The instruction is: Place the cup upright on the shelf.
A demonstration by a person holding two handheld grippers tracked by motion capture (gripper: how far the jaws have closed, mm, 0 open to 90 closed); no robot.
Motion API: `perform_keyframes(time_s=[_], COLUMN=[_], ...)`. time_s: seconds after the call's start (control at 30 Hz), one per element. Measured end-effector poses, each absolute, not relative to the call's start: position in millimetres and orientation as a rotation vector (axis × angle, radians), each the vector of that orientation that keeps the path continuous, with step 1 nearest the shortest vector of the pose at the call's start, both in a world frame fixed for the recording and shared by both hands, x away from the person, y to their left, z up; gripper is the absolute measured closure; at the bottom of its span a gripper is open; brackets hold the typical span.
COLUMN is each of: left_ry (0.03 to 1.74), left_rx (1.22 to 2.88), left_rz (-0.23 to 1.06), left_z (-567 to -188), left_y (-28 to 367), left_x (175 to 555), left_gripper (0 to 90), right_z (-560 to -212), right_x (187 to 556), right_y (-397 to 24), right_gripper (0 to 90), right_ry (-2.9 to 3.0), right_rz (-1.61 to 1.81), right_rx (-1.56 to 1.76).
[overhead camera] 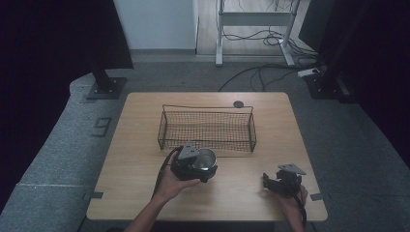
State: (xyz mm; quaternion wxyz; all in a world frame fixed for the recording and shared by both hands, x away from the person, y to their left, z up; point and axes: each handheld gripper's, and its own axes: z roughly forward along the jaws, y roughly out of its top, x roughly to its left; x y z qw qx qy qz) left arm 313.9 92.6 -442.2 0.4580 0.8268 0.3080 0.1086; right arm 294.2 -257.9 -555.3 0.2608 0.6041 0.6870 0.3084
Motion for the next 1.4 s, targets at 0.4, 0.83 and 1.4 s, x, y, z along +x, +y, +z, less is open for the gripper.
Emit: perform_keyframes(time_s=[0.4,0.83,1.4], left_ry=[0.765,0.773,0.802], left_rx=[2.018,2.005,1.99], left_rz=[0.262,0.273,0.271], left_z=[-431.4,-418.7,-409.7], left_y=[99.7,108.4,118.2], left_x=[321.5,331.5,346.7], left_gripper=[14.4,14.4,14.4], right_z=[-555.3,-555.3,-555.3], right_x=[294.2,294.2,294.3], right_y=[-257.9,-257.9,-257.9], right_gripper=[13.4,13.4,13.4], right_ry=[1.857,1.858,1.856], right_rz=[0.834,0.834,0.835], right_rx=[1.637,1.637,1.637])
